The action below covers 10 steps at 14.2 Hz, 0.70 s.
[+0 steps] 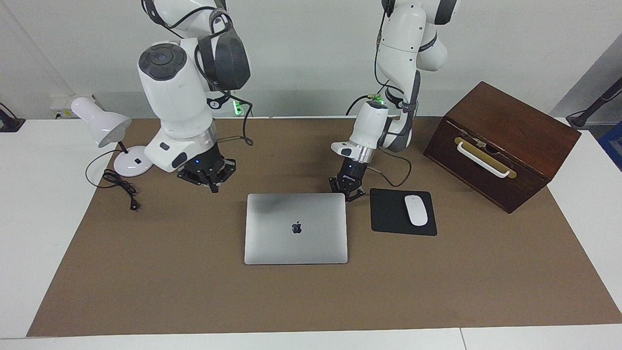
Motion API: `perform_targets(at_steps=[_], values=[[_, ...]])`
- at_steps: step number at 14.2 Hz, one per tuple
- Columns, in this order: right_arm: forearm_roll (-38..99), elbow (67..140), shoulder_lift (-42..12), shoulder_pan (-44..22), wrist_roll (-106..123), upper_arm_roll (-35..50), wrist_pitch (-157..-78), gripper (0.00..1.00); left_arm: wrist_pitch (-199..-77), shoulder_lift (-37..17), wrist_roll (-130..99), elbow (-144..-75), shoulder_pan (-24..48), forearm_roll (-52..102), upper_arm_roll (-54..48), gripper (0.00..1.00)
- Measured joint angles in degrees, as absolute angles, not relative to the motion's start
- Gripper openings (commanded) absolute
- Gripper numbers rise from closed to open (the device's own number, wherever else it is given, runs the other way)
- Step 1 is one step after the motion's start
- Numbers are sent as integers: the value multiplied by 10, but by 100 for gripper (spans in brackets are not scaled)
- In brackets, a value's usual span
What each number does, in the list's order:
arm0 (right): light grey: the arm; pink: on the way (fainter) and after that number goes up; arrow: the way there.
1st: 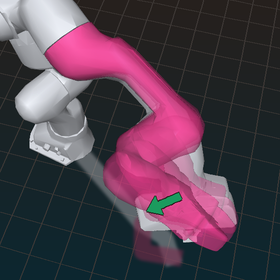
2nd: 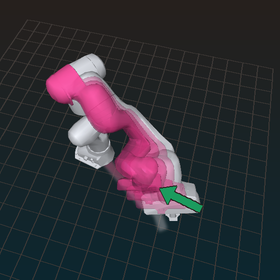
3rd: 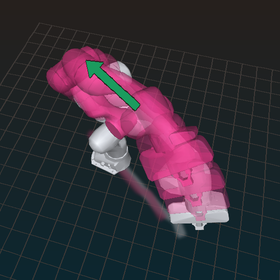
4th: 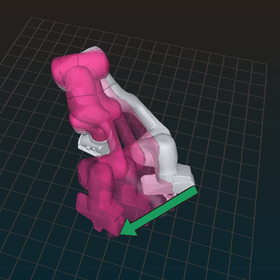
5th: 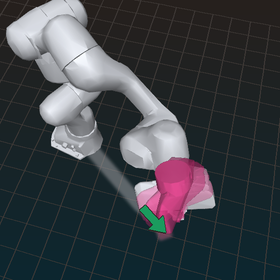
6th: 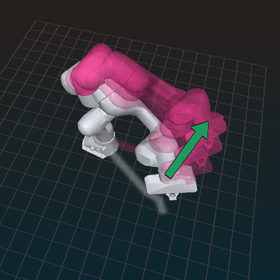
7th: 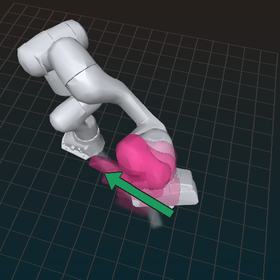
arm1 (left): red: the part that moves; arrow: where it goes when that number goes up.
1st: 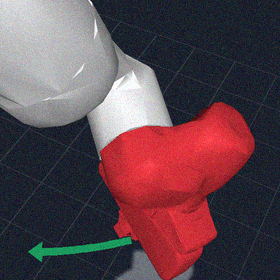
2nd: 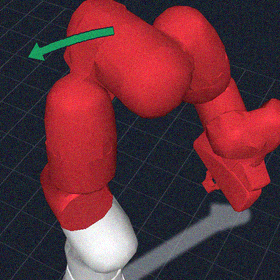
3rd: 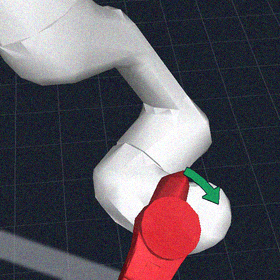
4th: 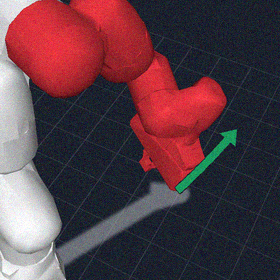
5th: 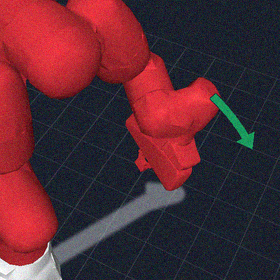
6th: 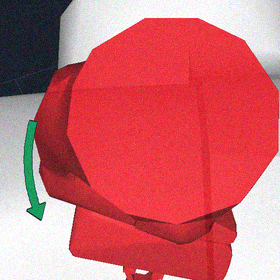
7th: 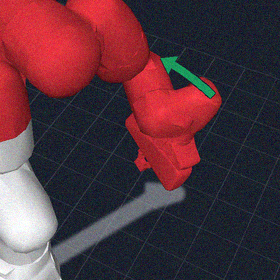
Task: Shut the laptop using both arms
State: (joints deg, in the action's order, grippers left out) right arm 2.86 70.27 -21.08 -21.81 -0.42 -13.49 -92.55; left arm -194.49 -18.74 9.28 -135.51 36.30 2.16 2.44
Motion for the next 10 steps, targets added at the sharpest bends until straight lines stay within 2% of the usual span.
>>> perform_targets(at_steps=[1,2,3,10], values=[[28,703,-203,-211,13,-135,-923,61,-1902,-174,93,-1352,359,22,26,0],[26,703,-197,-205,27,-135,-922,83,-1858,-156,93,-1350,352,22,26,0],[18,703,-192,-200,42,-136,-922,100,-1818,-135,93,-1348,346,22,26,0],[-86,691,-156,-175,171,-142,-923,100,-1583,7,93,-1339,331,22,31,0]])
